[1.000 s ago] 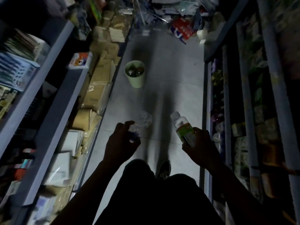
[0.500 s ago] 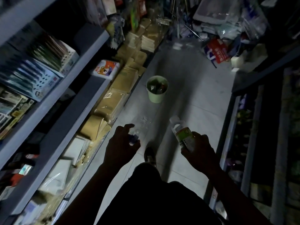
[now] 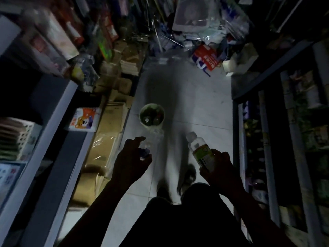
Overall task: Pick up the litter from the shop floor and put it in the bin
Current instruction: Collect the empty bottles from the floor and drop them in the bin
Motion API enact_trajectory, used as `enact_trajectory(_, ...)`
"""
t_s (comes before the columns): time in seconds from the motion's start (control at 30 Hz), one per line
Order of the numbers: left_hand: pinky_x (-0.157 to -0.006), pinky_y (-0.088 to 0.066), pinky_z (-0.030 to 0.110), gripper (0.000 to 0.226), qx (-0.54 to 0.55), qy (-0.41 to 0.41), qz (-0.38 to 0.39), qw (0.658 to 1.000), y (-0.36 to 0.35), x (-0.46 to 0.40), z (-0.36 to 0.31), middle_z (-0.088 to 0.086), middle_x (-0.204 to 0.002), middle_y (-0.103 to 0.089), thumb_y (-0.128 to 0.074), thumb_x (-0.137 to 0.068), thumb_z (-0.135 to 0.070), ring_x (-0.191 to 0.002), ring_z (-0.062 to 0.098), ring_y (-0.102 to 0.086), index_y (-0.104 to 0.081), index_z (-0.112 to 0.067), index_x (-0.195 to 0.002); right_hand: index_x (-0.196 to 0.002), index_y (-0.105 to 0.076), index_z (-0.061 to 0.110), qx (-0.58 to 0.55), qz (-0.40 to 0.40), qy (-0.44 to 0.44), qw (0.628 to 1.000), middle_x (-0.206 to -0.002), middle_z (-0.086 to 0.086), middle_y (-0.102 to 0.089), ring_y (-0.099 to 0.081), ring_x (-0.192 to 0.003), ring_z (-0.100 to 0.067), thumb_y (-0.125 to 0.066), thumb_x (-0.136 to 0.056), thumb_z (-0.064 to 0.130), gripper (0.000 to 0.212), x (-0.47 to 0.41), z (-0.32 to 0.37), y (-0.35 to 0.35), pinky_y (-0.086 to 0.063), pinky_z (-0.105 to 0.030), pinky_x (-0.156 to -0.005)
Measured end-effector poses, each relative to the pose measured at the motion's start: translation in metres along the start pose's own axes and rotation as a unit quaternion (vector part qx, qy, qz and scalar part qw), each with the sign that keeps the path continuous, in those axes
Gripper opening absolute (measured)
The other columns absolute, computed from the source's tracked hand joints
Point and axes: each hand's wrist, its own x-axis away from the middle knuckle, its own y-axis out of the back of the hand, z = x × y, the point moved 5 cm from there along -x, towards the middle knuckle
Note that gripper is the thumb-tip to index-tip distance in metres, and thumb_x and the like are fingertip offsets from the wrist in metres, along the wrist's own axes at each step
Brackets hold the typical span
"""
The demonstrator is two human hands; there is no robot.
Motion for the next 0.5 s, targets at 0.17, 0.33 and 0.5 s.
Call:
enact_trajectory(0.17,-0.069,-0.049,0.013,0.06,-0.008,-0.012,0.026,1.0,-0.019,-0.073,-0.017,-0.001,-0.105,-0.061,-0.083,-0.08,-0.023,-0.078,-0.001,-0.067,-0.056,-0.021,-0.134,-0.139,-0.038,0.028,-0.008,-0.002,-0.01,1.0,-0.114,0.002,-0.04,-0.06,-0.086,-0.026,-0.071,-0.077,0.056,0.075,-0.06,0.004,0.018,-0.045,-0.033,-0.068)
enact_trajectory(0.33,-0.071,-0.057,0.025,0.064,-0.026,0.004,0.02,0.999,-0.025,-0.14,-0.029,-0.003,-0.109,-0.054,-0.084,-0.079,-0.024,-0.078,0.0,-0.064,-0.055,-0.019,-0.135,-0.137,-0.037,0.029,-0.015,0.021,0.0,1.0,-0.111,0.004,-0.037,-0.054,-0.079,-0.023,-0.07,-0.08,0.051,0.069,-0.136,0.022,0.04,-0.043,-0.033,-0.07)
enact_trajectory(0.5,-0.069,-0.046,0.014,0.065,-0.041,0.059,-0.017,0.997,-0.019,-0.19,-0.026,0.0,-0.11,-0.053,-0.084,-0.077,-0.026,-0.078,0.003,-0.056,-0.055,-0.019,-0.135,-0.127,-0.037,0.034,0.008,0.081,0.041,0.996,-0.109,0.003,-0.039,-0.06,-0.083,-0.023,-0.067,-0.078,0.057,0.061,-0.212,0.052,0.058,-0.051,-0.038,-0.072)
